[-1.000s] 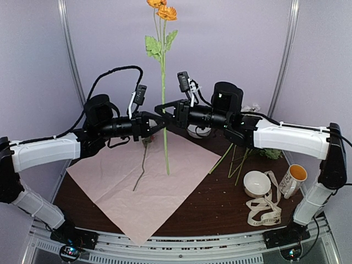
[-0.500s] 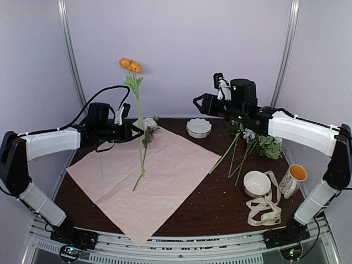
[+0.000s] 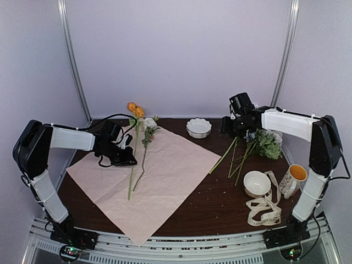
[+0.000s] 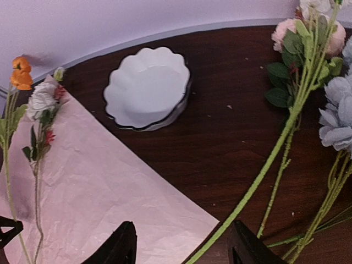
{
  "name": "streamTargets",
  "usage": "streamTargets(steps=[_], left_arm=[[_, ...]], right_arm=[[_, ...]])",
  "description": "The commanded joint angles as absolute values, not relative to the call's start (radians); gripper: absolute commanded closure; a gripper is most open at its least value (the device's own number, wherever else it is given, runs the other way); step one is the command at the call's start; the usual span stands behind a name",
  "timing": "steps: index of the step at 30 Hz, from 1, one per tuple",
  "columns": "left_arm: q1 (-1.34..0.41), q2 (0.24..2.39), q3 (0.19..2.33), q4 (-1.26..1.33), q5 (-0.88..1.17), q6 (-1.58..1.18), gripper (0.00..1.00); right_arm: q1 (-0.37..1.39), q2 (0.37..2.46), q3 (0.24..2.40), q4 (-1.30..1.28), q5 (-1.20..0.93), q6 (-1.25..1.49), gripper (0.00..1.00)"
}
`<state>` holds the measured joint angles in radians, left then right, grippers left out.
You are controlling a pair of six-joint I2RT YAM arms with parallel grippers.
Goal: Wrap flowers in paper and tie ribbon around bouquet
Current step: Place the fake flower on the flattened wrapping paper.
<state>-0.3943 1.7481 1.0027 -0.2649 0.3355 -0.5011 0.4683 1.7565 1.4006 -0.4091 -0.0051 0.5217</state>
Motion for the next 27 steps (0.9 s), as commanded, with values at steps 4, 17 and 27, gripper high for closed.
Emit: streamTargets(steps=[4, 17, 27], left_arm=[[-0.391, 1.733, 1.029, -0.265, 0.321, -0.489, 0.60], [-0.407, 1.563, 0.979, -0.276, 0.192, -0.512, 0.30], [-0.421, 1.524, 1.010, -0.313, 0.145, -0.463, 0.26]], right_arm=[[0.354, 1.827, 1.402, -0.537, 0.082, 0.572, 0.44], [0.227, 1.779, 1.255, -0.509, 0.113, 0.640, 0.58], [0.175, 1.874, 1.286, -0.496, -0.029, 0.615, 0.63]])
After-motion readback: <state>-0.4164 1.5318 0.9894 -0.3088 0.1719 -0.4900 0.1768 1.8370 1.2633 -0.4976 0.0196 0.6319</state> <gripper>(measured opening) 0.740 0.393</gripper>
